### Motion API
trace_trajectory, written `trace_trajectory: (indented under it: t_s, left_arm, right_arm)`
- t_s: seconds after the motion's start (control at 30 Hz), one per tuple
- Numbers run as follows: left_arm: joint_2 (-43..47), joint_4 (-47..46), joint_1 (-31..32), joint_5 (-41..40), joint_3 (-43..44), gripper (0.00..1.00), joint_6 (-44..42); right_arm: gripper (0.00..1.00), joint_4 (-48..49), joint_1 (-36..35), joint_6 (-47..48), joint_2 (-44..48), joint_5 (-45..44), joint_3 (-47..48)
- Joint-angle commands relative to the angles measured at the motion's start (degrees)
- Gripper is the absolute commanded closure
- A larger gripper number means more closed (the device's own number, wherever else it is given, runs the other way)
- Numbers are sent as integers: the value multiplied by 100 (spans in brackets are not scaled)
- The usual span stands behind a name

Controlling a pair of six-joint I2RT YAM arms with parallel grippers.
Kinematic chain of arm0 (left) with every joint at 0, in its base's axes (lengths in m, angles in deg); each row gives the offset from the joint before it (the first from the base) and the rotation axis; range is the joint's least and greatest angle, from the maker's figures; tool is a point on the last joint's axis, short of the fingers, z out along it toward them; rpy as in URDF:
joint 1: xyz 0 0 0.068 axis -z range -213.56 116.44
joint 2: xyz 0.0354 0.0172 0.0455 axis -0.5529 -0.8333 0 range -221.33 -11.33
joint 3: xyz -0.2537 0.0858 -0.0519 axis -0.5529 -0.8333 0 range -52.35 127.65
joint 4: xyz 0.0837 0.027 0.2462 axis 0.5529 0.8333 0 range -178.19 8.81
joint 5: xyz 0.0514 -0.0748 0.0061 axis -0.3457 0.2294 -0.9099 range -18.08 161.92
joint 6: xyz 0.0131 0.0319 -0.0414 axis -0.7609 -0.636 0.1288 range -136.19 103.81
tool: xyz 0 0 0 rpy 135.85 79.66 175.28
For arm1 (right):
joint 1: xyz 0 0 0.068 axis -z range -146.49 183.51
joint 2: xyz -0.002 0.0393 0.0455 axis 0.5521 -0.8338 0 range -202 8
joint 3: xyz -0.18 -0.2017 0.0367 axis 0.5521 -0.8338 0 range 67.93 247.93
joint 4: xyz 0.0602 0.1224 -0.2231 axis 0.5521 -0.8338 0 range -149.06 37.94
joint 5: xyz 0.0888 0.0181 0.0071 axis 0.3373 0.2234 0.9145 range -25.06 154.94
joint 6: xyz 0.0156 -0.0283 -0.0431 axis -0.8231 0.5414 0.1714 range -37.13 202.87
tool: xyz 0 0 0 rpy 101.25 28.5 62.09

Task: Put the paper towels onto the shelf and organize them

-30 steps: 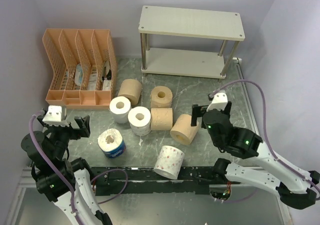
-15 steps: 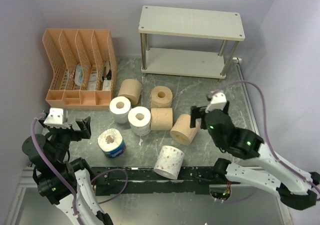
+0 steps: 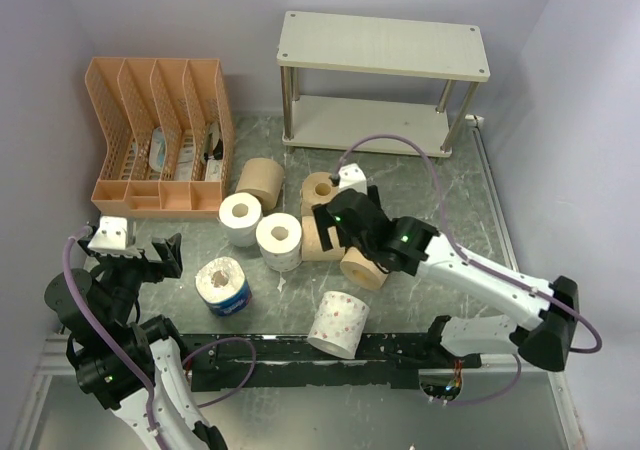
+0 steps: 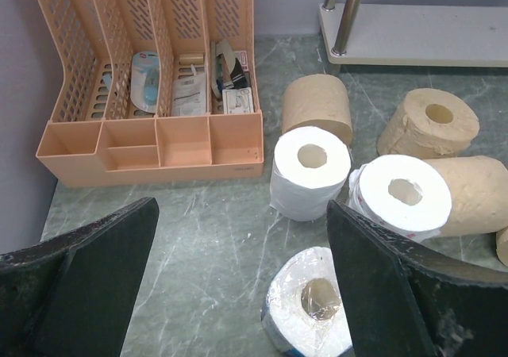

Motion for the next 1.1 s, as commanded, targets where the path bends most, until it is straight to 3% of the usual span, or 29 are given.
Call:
trace_trajectory:
  t_s: [0.0,0.1,0.3,0.43,1.07]
  left_arm:
    - [77,-84,-103,126,-43,2,-37]
    - [70,-82,-128,137,-45,2,-41]
    - [135,-86,-151,128,-46,2,-41]
    - [164,-82,-152,128,-46,2,-41]
    - [310,-77,-201,120,-45,2,-41]
  right_arm:
    - [15,666,14,204,-744,664,449]
    - [30,694,18,287,-1329,606,755]
    - [33,887,111,459,-2217,774,1297]
    - [43,947,292,487,-2677,1078,1554]
    - [48,1271,465,536,-3328,2145,1540]
